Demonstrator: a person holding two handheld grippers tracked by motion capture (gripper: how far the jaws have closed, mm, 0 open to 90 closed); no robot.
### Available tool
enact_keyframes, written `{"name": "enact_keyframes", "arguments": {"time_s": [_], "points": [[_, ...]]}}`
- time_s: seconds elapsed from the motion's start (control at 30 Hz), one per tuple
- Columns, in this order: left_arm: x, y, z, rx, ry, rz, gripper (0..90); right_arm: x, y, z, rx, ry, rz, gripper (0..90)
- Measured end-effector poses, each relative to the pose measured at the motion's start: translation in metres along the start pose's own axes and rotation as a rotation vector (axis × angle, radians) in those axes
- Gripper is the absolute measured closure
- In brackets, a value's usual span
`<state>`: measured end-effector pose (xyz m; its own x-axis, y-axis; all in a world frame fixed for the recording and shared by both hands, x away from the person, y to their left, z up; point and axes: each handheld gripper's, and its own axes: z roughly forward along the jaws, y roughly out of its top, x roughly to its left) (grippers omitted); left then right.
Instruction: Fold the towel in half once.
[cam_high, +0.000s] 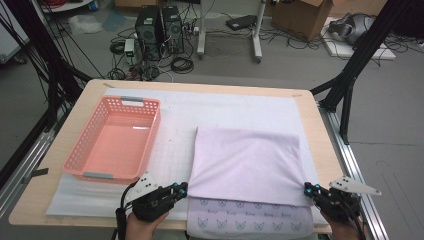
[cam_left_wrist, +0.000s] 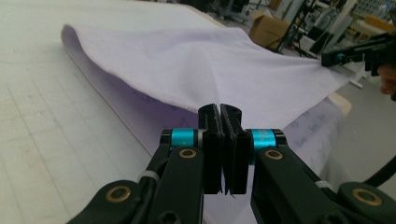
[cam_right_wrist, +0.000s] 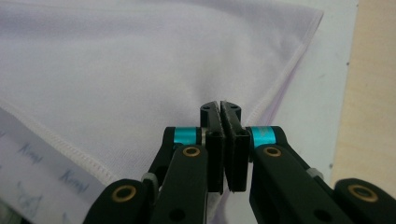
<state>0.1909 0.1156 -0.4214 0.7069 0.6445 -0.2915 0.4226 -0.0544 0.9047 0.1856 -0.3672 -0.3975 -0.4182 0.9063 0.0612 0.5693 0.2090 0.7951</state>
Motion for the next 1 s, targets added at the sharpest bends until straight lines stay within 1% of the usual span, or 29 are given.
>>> {"name": "enact_keyframes", "arguments": {"time_s": [0.07, 0.13, 0.2, 0.3, 0.37, 0.47, 0.57, 0.67, 0.7, 0.73, 0.77, 0.8, 0.83, 0.87, 0.9, 0.97, 1.0], "points": [[-0.004, -0.004, -0.003, 0.017, -0.010, 0.010, 86.9, 0.002, -0.008, -0.003, 0.001, 0.014, 0.010, 88.6], [-0.008, -0.008, -0.005, 0.025, -0.015, 0.010, 86.8, 0.005, -0.015, -0.006, 0.009, 0.019, 0.005, 88.6], [-0.012, -0.010, -0.005, 0.044, -0.022, 0.021, 86.8, 0.008, -0.020, -0.009, 0.019, 0.019, 0.003, 88.6], [-0.016, -0.014, -0.006, 0.059, -0.028, 0.030, 86.9, 0.011, -0.028, -0.012, 0.025, 0.024, -0.007, 88.7], [-0.018, -0.016, -0.008, 0.072, -0.030, 0.033, 86.9, 0.012, -0.032, -0.013, 0.032, 0.024, -0.002, 88.6], [-0.019, -0.021, -0.016, 0.089, -0.032, 0.030, 87.0, 0.013, -0.036, -0.020, 0.032, 0.027, -0.002, 88.7], [-0.023, -0.027, -0.026, 0.101, -0.049, 0.026, 87.0, 0.017, -0.044, -0.033, 0.035, 0.038, -0.014, 88.7], [-0.029, -0.033, -0.029, 0.135, -0.075, 0.043, 86.5, 0.020, -0.053, -0.040, 0.048, 0.049, -0.013, 88.7], [-0.029, -0.033, -0.028, 0.136, -0.089, 0.040, 83.7, 0.021, -0.055, -0.041, 0.056, 0.049, -0.019, 88.6], [-0.027, -0.031, -0.026, 0.138, -0.095, 0.037, 75.8, 0.022, -0.057, -0.041, 0.056, 0.039, -0.026, 87.3], [-0.024, -0.029, -0.022, 0.143, -0.085, 0.025, 64.5, 0.021, -0.058, -0.040, 0.053, 0.030, -0.024, 85.4], [-0.020, -0.026, -0.018, 0.145, -0.068, 0.011, 57.3, 0.019, -0.058, -0.038, 0.051, 0.024, -0.013, 79.7], [-0.017, -0.023, -0.014, 0.133, -0.052, 0.009, 55.2, 0.018, -0.056, -0.036, 0.046, 0.012, 0.001, 73.7], [-0.014, -0.021, -0.009, 0.126, -0.034, 0.013, 54.6, 0.016, -0.053, -0.033, 0.039, 0.007, 0.009, 72.7], [-0.010, -0.018, -0.003, 0.124, -0.013, 0.009, 52.5, 0.014, -0.050, -0.030, 0.034, 0.004, 0.008, 71.2], [-0.001, -0.013, 0.011, 0.132, 0.028, 0.009, 49.7, 0.012, -0.042, -0.022, 0.027, -0.004, -0.006, 70.1], [0.004, -0.009, 0.018, 0.137, 0.046, -0.003, 49.2, 0.011, -0.038, -0.017, 0.030, -0.010, -0.011, 69.5]]}}
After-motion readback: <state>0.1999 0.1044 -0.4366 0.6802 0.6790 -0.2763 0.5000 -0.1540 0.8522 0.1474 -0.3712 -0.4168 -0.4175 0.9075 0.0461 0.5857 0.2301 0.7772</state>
